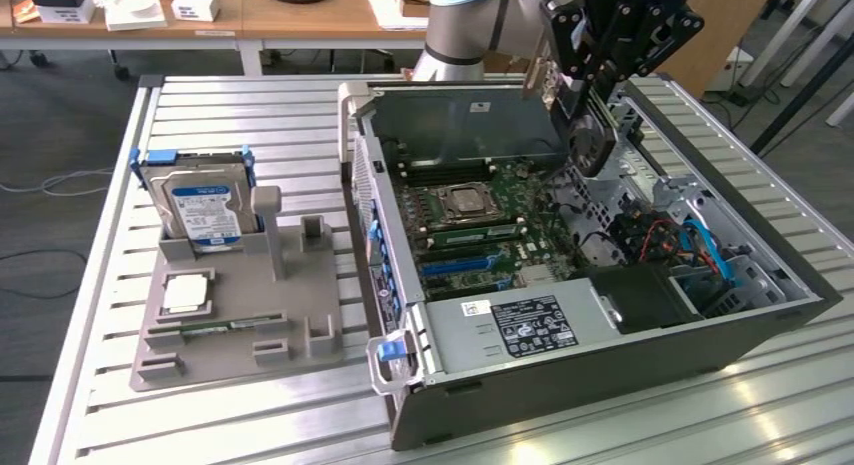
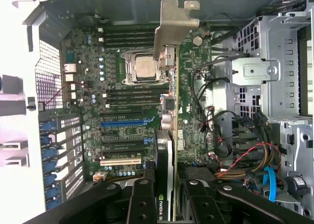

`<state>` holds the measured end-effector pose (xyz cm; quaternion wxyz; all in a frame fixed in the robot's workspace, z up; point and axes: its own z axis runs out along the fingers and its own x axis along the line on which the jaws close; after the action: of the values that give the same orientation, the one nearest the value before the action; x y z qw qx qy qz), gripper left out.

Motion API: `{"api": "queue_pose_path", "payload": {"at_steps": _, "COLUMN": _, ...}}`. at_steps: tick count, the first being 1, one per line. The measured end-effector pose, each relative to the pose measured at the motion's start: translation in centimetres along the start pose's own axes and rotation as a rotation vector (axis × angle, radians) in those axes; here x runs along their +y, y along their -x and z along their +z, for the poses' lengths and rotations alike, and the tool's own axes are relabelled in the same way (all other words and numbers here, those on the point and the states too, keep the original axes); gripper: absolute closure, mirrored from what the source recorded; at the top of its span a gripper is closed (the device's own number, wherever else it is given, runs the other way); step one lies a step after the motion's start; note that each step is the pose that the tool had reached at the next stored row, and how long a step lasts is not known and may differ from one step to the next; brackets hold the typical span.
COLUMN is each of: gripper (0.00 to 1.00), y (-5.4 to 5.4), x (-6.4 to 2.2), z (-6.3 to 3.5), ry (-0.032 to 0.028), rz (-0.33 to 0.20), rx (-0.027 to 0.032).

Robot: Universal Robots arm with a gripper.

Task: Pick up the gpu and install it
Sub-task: 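Insert the gpu into the slot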

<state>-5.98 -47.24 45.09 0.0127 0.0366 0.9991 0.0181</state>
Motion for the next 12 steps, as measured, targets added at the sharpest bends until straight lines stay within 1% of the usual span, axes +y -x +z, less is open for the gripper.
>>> {"api": "queue_pose_path", "payload": {"at_steps": 7, "gripper": 0.73, "y": 0.01, "x": 0.00, "z": 0.00, "ry": 0.0000, "rz": -0.005, "rx": 0.0001}}
{"api": "queue_pose_path", "payload": {"at_steps": 9, "gripper": 0.73, "y": 0.01, "x": 0.01, "z": 0.00, "ry": 0.0004, "rz": -0.018, "rx": 0.0006}}
{"api": "queue_pose_path", "payload": {"at_steps": 12, "gripper": 0.73, "y": -0.01, "x": 0.00, "z": 0.00, "ry": 0.0011, "rz": -0.059, "rx": 0.0022}}
